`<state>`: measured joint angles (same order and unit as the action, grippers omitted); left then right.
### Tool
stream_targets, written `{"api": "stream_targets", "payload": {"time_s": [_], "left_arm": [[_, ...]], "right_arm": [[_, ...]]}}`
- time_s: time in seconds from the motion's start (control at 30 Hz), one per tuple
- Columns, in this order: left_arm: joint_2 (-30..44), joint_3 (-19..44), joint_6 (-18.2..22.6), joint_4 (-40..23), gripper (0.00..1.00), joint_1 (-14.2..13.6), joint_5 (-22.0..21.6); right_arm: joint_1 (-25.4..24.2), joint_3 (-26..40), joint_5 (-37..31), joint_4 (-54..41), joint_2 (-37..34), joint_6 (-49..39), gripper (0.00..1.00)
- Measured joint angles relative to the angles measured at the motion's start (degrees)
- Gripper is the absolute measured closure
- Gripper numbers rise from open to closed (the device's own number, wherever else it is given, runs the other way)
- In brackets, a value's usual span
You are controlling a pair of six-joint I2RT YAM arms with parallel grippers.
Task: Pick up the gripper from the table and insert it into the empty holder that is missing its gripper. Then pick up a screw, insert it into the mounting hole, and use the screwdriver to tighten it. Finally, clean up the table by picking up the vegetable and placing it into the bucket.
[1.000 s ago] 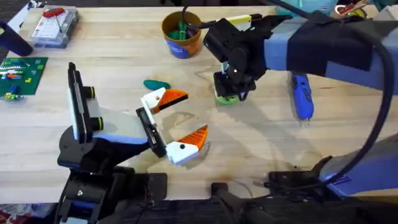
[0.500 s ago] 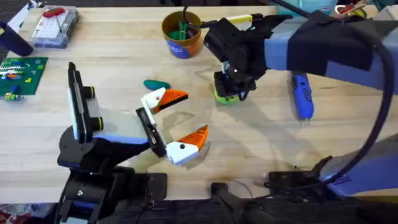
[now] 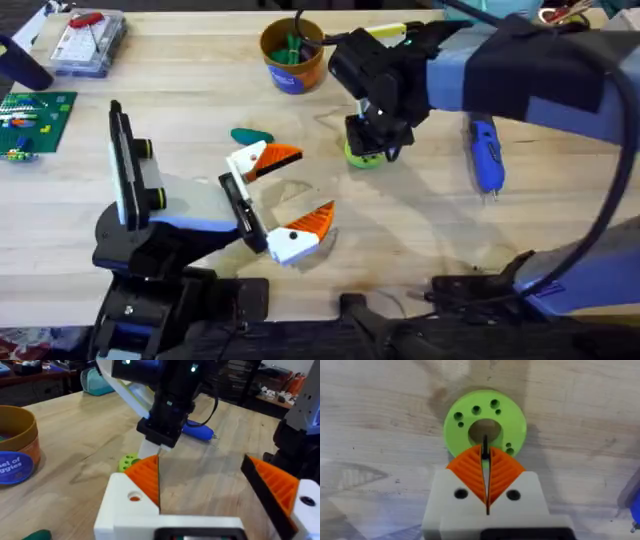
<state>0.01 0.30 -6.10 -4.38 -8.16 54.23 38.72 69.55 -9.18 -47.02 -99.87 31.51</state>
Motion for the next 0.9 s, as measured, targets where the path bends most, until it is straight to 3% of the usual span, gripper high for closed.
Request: {"api": "stream_targets", "payload": {"time_s": [0.5,0.9], "left_arm": [[0.00,0.00,-0.01,0.00,0.010,-0.01,0.00],[0.00,0.00,0.00,0.00,0.010,0.00,0.00]], "right_arm": [[0.00,13.02,-1.52,-11.01,2.84,-3.29,0.998],[0.00,32.97,-1.22,-30.64,2.90,-14.21,0.998]]}}
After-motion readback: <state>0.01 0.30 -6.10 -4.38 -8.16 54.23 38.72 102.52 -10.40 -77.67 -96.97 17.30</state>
